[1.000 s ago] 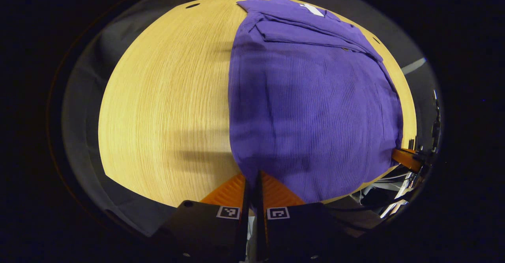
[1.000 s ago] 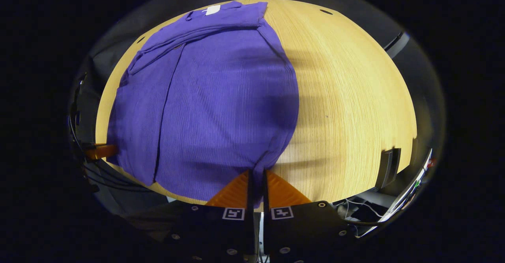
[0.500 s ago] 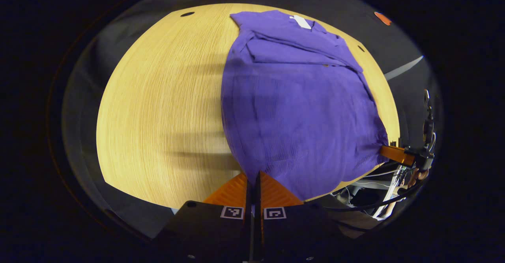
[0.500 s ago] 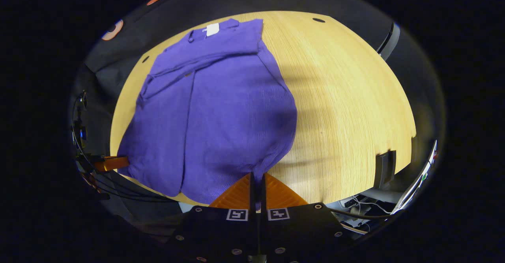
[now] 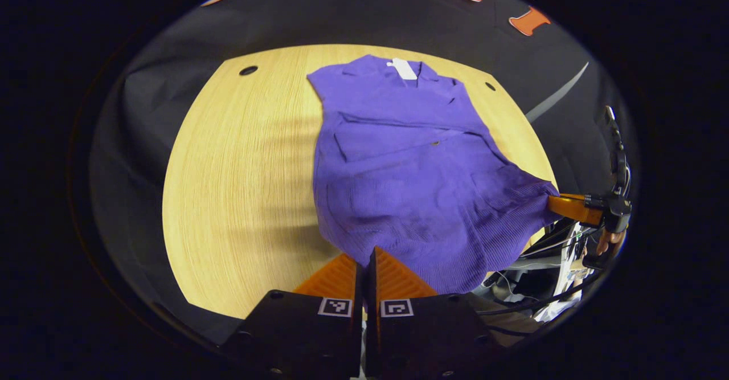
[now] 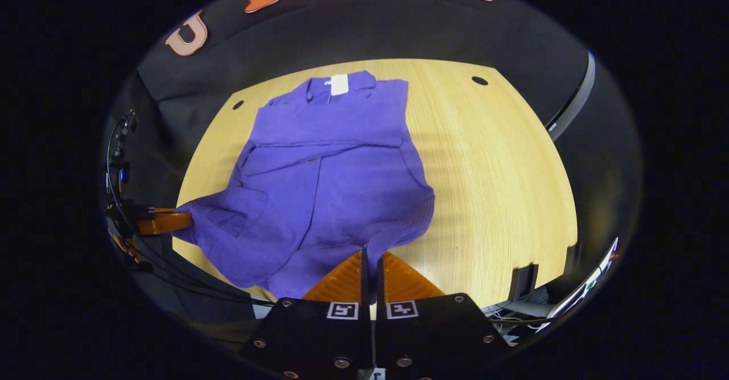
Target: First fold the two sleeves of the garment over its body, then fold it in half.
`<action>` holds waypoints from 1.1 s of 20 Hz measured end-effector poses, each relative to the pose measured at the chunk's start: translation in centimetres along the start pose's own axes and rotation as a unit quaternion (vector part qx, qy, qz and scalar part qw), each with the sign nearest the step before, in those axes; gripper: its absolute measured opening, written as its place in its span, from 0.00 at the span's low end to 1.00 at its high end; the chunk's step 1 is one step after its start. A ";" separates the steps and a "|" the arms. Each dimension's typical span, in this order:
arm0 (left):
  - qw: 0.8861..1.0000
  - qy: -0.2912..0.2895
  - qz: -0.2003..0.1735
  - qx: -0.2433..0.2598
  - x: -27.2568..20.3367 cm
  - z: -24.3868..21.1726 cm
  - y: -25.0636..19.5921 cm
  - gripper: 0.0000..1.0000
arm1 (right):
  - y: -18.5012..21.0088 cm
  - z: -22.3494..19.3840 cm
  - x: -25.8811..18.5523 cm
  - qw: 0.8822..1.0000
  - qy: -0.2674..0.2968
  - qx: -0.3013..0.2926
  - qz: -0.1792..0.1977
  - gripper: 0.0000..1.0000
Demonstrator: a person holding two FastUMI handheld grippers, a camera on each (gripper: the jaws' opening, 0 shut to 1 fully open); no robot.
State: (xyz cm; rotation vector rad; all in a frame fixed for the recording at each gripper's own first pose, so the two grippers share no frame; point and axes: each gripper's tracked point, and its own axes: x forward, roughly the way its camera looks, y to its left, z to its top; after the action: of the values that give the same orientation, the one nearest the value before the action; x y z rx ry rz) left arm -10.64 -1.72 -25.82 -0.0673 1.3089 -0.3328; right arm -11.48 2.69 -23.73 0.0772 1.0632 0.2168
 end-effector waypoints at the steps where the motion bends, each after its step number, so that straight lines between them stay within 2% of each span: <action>1: 1.000 -0.007 -0.003 0.004 -0.4 1.1 -0.3 0.04 | 0.2 1.2 -0.4 1.000 -0.006 -0.002 0.003 0.04; 13: 0.995 -0.085 0.040 0.021 -3.3 17.7 -0.9 0.04 | -0.4 17.2 -0.2 0.995 -0.072 -0.064 0.040 0.03; 18: 0.993 -0.103 0.057 0.022 -2.6 24.3 -0.7 0.04 | -0.9 22.8 1.7 0.992 -0.088 -0.068 0.054 0.03; 22: 0.990 -0.118 0.079 0.018 -0.5 29.7 0.4 0.04 | -1.8 28.0 4.9 0.993 -0.091 -0.056 0.055 0.03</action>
State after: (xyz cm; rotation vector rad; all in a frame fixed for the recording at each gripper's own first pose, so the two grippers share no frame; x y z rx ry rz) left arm 17.68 -5.26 -17.66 0.0271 1.0655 -0.2071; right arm 15.54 3.11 -14.69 0.0539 0.8640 0.3620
